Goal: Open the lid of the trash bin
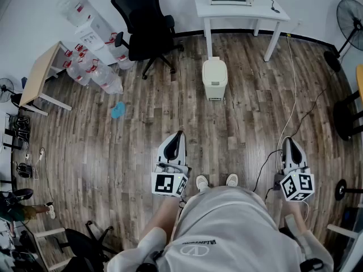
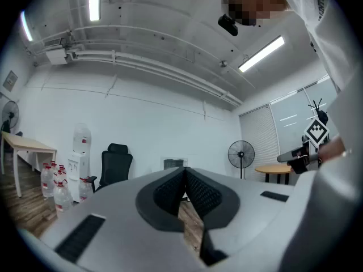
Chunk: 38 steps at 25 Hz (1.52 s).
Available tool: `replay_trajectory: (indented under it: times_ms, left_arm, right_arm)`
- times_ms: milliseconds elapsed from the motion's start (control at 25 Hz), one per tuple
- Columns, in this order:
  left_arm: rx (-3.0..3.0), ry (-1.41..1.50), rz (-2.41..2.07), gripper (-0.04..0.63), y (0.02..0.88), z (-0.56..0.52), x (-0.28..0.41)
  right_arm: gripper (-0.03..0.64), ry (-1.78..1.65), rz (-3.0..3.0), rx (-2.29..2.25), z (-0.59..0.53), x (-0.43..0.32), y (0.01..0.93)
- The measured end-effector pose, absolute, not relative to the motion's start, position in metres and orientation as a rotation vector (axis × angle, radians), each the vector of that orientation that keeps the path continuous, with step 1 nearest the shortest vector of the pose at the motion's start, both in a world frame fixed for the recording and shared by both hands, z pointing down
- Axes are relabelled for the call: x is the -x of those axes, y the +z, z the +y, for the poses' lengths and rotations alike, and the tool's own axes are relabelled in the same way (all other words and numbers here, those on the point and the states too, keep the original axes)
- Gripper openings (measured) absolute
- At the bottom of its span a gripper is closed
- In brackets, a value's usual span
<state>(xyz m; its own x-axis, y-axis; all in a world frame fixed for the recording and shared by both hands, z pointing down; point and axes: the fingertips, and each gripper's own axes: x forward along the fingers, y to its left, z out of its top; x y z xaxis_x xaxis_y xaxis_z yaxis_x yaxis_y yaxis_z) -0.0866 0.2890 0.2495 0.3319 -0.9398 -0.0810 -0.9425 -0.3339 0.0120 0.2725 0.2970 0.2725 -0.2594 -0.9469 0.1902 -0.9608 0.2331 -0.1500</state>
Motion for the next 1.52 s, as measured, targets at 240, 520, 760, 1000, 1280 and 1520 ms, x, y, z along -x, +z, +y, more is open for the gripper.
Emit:
replay_trajectory:
  times_ms: [240, 520, 760, 1000, 1280, 1520]
  left_arm:
    - [2.538, 0.118, 1.786, 0.002, 0.254, 0.288, 0.092]
    - [2.568, 0.126, 1.766, 0.002, 0.255, 0.286, 0.099]
    - [2.609, 0.133, 1.726, 0.002, 0.256, 0.283, 0.105]
    - [2.667, 0.151, 1.639, 0.002, 0.258, 0.282, 0.109]
    - [2.705, 0.136, 1.614, 0.002, 0.269, 0.275, 0.126]
    - [2.719, 0.122, 1.607, 0.002, 0.274, 0.26, 0.121]
  right_arm:
    - [0.015, 0.367, -2.416, -1.866, 0.298, -0.264, 0.277]
    - [0.015, 0.401, -2.412, -1.879, 0.3, -0.255, 0.276]
    - [0.017, 0.423, -2.414, -1.88, 0.298, -0.236, 0.276]
    - [0.017, 0.411, -2.407, -1.874, 0.3, -0.207, 0.278]
    - [0.017, 0.41, -2.39, -1.871, 0.303, -0.182, 0.287]
    - [0.017, 0.409, -2.406, -1.875, 0.288, -0.18, 0.287]
